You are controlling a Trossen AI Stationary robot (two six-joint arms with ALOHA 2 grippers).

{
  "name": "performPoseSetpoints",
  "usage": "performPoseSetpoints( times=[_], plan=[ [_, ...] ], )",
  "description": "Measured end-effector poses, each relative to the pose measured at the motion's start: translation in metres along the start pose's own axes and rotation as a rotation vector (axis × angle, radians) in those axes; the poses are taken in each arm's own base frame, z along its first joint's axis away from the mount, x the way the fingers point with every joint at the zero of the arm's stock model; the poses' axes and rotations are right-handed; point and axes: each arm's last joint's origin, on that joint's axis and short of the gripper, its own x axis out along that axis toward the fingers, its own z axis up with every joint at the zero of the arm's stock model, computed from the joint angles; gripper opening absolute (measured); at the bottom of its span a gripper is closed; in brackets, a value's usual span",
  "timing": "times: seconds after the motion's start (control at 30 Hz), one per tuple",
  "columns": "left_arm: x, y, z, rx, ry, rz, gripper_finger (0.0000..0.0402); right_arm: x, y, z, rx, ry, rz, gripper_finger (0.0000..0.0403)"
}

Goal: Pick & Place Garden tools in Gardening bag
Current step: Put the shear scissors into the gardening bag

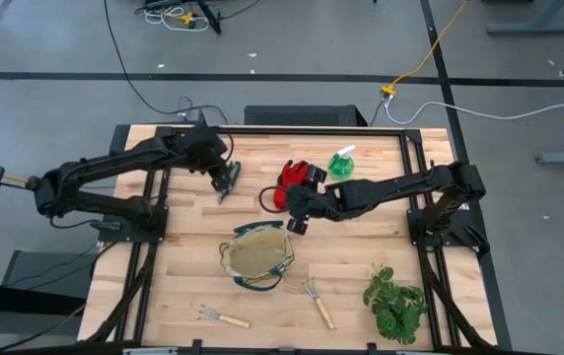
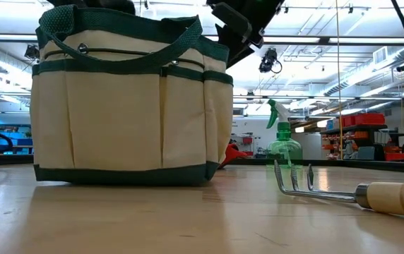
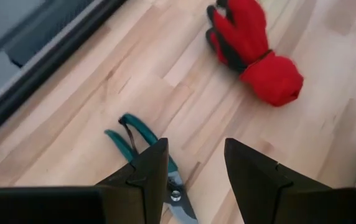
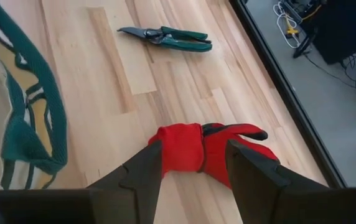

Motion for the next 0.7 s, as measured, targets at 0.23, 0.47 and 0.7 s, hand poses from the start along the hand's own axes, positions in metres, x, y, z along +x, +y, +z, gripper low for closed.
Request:
performPoseSetpoints(
  times=[0.23, 0.47, 0.7],
  plan=[
    [0.033, 0.023, 0.0, -0.04, 0.129, 0.005, 0.0136, 0.004, -0.008, 0.001, 0.032, 0.004, -0.016, 0.0178],
    [0.066, 0.046, -0.004, -0.126, 0.23, -0.047, 0.0115, 0.005, -0.009, 0.002, 0.083, 0.003, -0.018, 0.0178],
    [0.091, 0.064, -0.006, -0.177, 0.253, -0.055, 0.0116, 0.005, -0.008, 0.002, 0.106, 0.003, -0.018, 0.0178]
  ],
)
